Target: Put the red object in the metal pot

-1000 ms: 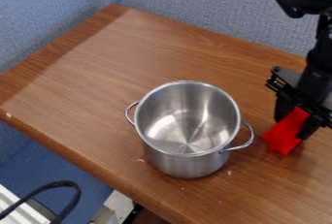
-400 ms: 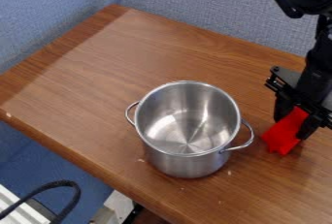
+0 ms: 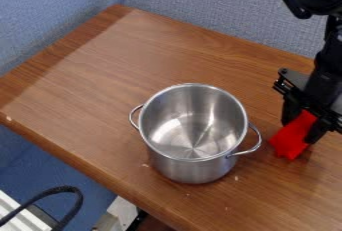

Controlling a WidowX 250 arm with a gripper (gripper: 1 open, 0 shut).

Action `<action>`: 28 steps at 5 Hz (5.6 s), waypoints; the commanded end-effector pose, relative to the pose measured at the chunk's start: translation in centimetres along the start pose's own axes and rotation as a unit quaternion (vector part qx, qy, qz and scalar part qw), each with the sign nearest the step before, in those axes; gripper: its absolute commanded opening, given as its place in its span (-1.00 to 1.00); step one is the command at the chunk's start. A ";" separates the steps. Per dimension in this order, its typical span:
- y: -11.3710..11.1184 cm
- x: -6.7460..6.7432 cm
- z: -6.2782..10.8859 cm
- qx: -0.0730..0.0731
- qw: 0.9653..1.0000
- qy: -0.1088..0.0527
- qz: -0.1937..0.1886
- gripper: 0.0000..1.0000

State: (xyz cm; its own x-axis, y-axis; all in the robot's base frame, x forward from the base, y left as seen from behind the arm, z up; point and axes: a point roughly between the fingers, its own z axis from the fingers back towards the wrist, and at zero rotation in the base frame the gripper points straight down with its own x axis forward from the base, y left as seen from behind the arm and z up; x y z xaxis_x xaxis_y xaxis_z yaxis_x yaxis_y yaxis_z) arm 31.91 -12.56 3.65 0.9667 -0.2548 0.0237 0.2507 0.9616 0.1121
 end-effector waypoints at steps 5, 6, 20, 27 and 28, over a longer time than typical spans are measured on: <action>1.5 -1.5 -1.7 0.003 0.999 0.040 0.010 -1.00; 1.6 -1.5 -1.6 0.002 0.999 0.043 0.009 -1.00; 2.7 -2.1 -0.2 -0.013 0.997 0.078 -0.014 -1.00; 3.1 -2.0 -0.1 -0.008 0.997 0.078 -0.028 -1.00; 3.1 -1.9 0.0 -0.007 0.996 0.078 -0.030 -1.00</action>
State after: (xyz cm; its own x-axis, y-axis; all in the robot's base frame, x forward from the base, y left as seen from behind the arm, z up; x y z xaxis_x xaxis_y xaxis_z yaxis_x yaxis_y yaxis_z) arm 30.68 -9.93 3.90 0.9417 -0.3091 -0.1332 0.3216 0.9431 0.0850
